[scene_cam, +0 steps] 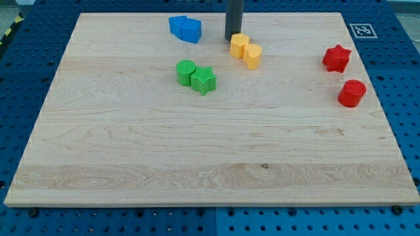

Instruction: Move the red star close to the red circle

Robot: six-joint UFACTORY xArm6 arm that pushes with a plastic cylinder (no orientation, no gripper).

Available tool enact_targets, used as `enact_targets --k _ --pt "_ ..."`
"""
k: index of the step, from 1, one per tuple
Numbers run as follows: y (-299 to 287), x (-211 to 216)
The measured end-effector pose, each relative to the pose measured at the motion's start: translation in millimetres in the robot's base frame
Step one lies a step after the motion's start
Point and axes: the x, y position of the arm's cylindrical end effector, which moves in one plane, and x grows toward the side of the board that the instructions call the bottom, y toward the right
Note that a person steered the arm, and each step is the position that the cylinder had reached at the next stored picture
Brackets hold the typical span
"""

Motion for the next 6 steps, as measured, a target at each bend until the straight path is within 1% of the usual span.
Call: enact_targets --k 1,2,3,4,5,6 --pt "0.0 21.9" --pt "23.6 6.2" --pt "84.9 0.2" --pt "160.1 2.5" --pt "186.7 18.3" --pt "211.8 50.1"
